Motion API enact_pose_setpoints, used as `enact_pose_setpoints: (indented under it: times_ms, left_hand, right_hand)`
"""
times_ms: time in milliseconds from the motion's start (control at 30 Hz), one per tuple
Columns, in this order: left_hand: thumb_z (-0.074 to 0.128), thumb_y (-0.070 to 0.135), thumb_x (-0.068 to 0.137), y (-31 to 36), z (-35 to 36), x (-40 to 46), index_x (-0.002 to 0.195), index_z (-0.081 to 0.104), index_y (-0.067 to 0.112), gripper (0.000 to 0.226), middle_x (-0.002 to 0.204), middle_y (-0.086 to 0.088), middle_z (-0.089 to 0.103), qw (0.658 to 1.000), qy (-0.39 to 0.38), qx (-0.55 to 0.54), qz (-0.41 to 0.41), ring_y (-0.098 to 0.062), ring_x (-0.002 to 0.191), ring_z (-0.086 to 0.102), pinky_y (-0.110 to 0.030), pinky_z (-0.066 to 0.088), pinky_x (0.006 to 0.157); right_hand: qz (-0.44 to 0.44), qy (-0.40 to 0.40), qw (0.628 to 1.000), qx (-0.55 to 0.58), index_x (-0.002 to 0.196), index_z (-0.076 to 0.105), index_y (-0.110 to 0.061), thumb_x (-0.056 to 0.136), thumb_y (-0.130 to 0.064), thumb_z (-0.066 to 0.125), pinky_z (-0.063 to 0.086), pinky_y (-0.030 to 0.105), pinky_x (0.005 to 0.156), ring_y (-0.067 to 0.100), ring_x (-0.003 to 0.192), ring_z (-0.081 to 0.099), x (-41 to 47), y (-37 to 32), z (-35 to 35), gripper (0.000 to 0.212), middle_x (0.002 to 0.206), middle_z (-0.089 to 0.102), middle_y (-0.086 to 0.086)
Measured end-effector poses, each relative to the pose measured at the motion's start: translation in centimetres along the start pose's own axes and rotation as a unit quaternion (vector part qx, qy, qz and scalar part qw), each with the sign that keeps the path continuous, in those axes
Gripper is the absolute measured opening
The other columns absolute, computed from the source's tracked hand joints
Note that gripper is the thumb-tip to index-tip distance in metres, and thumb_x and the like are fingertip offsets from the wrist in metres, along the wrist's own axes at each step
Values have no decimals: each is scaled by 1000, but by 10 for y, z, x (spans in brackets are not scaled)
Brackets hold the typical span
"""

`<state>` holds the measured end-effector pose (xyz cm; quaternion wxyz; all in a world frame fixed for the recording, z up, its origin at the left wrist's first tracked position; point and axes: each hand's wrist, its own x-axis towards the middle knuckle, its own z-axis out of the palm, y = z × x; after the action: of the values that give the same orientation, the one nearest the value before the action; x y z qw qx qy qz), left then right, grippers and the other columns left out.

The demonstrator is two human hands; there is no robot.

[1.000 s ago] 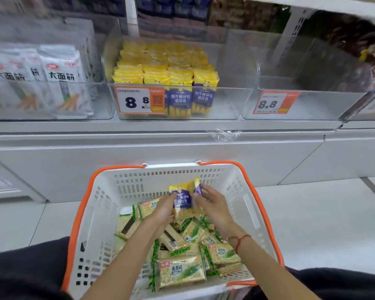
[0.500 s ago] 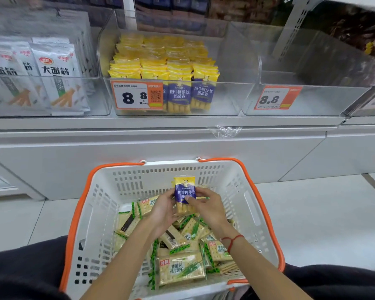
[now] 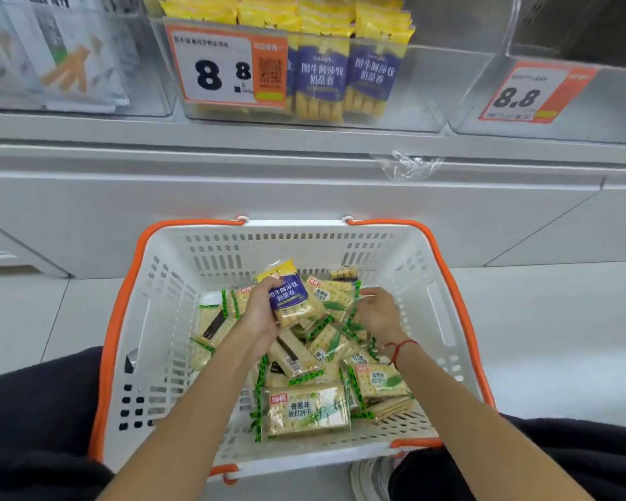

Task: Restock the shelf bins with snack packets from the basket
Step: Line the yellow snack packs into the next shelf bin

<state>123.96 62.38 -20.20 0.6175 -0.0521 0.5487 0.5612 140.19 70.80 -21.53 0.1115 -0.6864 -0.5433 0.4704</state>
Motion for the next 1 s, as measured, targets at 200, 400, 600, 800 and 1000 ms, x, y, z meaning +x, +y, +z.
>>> enact_pose_setpoints:
  times_ms: [200, 400, 600, 800, 1000]
  left_hand:
    - [48, 15, 94, -10, -8, 19, 106, 54, 13, 14, 96, -9, 65, 999, 21, -8, -37, -21, 84, 60, -37, 49, 87]
    - [52, 15, 93, -18, -10, 22, 92, 56, 15, 4, 82, -5, 63, 995, 54, -23, -83, -16, 74, 58, -28, 48, 70]
    - [51, 16, 93, -20, -10, 14, 90, 55, 15, 5, 79, -4, 63, 994, 58, -2, -91, -16, 72, 57, -28, 47, 69]
    - [44, 18, 96, 7, 7, -9, 83, 54, 15, 17, 65, -3, 65, 997, 66, -33, -35, -18, 67, 58, -32, 48, 67]
    - [35, 25, 97, 50, 39, -58, 75, 54, 14, 31, 53, -2, 62, 999, 24, -9, 41, -18, 54, 58, -27, 45, 54]
  right_hand:
    - [57, 33, 996, 60, 84, 54, -18, 91, -12, 54, 48, 33, 88, 16, 66, 44, 67, -11, 16, 9, 73, 45, 2]
    - [60, 68, 994, 67, 115, 54, -6, 68, -29, 80, 54, 37, 82, 23, 88, 61, 90, -10, 61, 58, 98, 63, 8]
    - [-92, 141, 972, -164, 103, 62, -11, 83, -38, 69, 48, 36, 81, 30, 103, 55, 73, -3, 55, 34, 108, 58, 11]
    - [-156, 98, 983, -9, 80, 57, -12, 81, -41, 71, 45, 27, 64, 17, 72, 60, 34, -26, 19, 33, 77, 64, 1]
    - [-201, 31, 971, 129, 71, 62, -13, 83, -28, 71, 47, 19, 51, 2, 48, 61, -12, -80, -39, 21, 66, 65, 3]
